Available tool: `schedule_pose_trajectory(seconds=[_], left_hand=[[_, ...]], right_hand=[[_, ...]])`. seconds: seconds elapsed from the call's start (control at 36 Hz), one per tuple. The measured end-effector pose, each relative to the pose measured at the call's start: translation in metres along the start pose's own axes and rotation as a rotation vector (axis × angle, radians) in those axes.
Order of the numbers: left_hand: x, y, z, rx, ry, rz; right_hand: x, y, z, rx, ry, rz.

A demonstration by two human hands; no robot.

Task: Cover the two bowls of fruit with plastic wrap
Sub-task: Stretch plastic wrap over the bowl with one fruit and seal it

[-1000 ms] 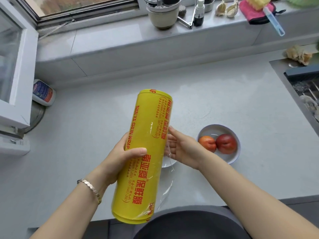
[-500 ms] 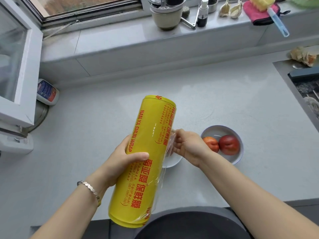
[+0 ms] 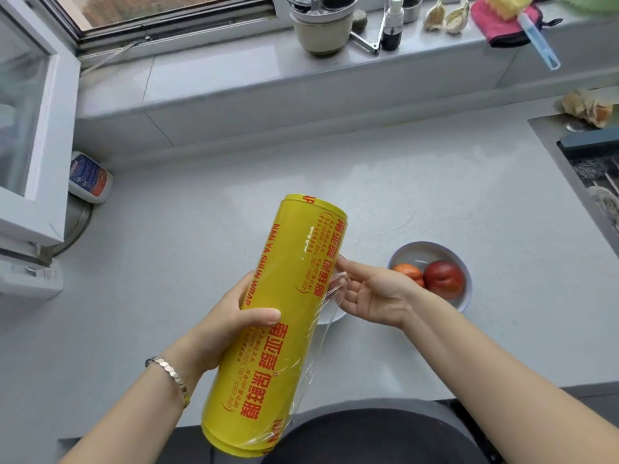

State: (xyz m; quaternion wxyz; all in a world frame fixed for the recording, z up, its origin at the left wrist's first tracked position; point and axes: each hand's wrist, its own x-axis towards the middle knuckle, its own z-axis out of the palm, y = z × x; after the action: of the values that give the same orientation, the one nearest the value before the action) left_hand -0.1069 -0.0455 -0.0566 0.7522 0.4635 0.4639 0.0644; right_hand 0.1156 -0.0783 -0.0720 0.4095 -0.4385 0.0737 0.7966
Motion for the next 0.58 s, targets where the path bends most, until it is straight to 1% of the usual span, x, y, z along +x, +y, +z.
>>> schedule_pose_trajectory(seconds=[0.11,0.25,0.33,0.36,0.39,0.47,0.5,0.56,0.58], left_hand=[[0.001,-0.004,0.003,0.028,0.019,-0.008],[0.002,-0.003,0.009,0.040,0.047,-0.004],[0.004,-0.002,0.014,0.051,0.061,0.000],[0.004,-0.002,0.015,0.054,0.060,0.000],[0.003,-0.003,0.014,0.049,0.059,-0.002],[0.001,-0.006,0.007,-0.014,0.024,-0.022],[0.000,-0.006,0.006,-0.037,0.005,-0.029],[-0.001,-0.006,0.004,-0.052,-0.010,-0.043],[-0.001,-0.006,0.004,-0.043,-0.005,-0.047]], right_hand=[[0.001,0.005,0.004,0.113,0.086,-0.074],[0.006,0.014,0.012,0.268,0.190,-0.306],[0.009,0.019,0.011,0.286,0.243,-0.397],[0.009,0.019,0.009,0.281,0.238,-0.377],[0.007,0.016,0.007,0.277,0.206,-0.317],[0.000,0.006,0.000,0.202,0.001,-0.034],[0.000,0.004,-0.002,0.168,-0.046,0.016],[0.000,0.002,-0.001,0.127,-0.081,0.036],[0.002,0.003,0.000,0.122,-0.068,0.025]])
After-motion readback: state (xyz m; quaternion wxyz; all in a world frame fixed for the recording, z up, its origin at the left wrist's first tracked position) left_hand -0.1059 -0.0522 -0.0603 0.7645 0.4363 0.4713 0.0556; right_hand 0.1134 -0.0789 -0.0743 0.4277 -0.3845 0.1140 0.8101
